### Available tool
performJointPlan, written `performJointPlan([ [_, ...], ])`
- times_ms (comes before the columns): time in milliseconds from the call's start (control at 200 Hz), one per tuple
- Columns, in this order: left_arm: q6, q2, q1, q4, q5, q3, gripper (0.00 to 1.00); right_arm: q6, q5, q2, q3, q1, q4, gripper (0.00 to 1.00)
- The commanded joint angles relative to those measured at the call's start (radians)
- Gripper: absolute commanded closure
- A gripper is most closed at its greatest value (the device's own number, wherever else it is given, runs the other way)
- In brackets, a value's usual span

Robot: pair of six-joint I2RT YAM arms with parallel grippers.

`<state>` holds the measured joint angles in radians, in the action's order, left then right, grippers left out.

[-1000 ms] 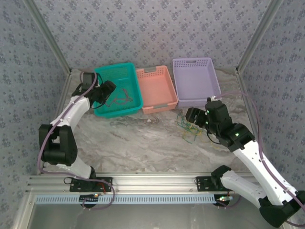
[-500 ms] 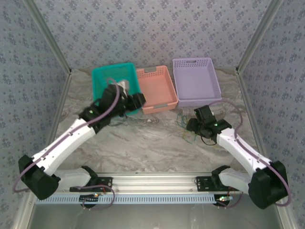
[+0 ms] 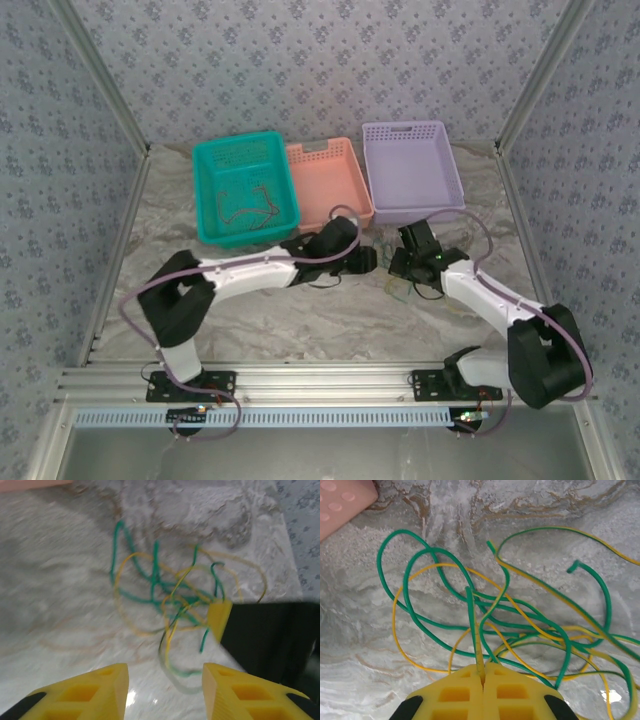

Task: Untangle the cables

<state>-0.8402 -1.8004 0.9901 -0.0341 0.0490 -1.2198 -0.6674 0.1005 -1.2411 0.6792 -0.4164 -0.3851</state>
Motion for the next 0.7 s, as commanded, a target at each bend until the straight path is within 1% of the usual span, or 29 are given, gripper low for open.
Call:
performJointPlan([
  [0,0.056,-0.09,-0.006,0.052,0.032,-0.112,0.63,0.029,-0.007,0.088,-0.051,0.01,-0.005,1.0],
  [15,0.06,-0.103,-0.006,0.051,0.037,-0.124,0.63,0.06,-0.013,0.1,-0.056,0.011,-0.004,1.0],
  [125,0.074,-0.207,-0.008,-0.004,0.044,-0.22,0.64,0.091,-0.069,0.173,-0.102,0.029,-0.001,1.0],
  [190,0.076,-0.246,-0.01,-0.012,0.05,-0.248,0.62,0.1,-0.09,0.201,-0.118,0.043,-0.007,1.0],
  [260,0.079,-0.281,-0.01,-0.012,0.067,-0.269,0.6,0.106,-0.118,0.216,-0.127,0.055,-0.007,1.0],
  [370,0.076,-0.331,-0.01,-0.031,0.086,-0.312,0.61,0.101,-0.125,0.216,-0.124,0.059,-0.016,1.0],
  [445,0.072,-0.348,-0.007,-0.065,0.065,-0.326,0.63,0.097,-0.119,0.216,-0.124,0.061,-0.021,1.0],
  [520,0.066,-0.341,-0.005,-0.077,0.032,-0.305,0.65,0.094,-0.123,0.213,-0.124,0.065,-0.022,1.0],
  [605,0.055,-0.329,-0.002,-0.045,0.029,-0.266,0.66,0.092,-0.126,0.21,-0.128,0.066,-0.016,1.0],
  [699,0.052,-0.344,-0.001,-0.044,0.038,-0.271,0.67,0.089,-0.13,0.203,-0.135,0.067,-0.003,1.0],
])
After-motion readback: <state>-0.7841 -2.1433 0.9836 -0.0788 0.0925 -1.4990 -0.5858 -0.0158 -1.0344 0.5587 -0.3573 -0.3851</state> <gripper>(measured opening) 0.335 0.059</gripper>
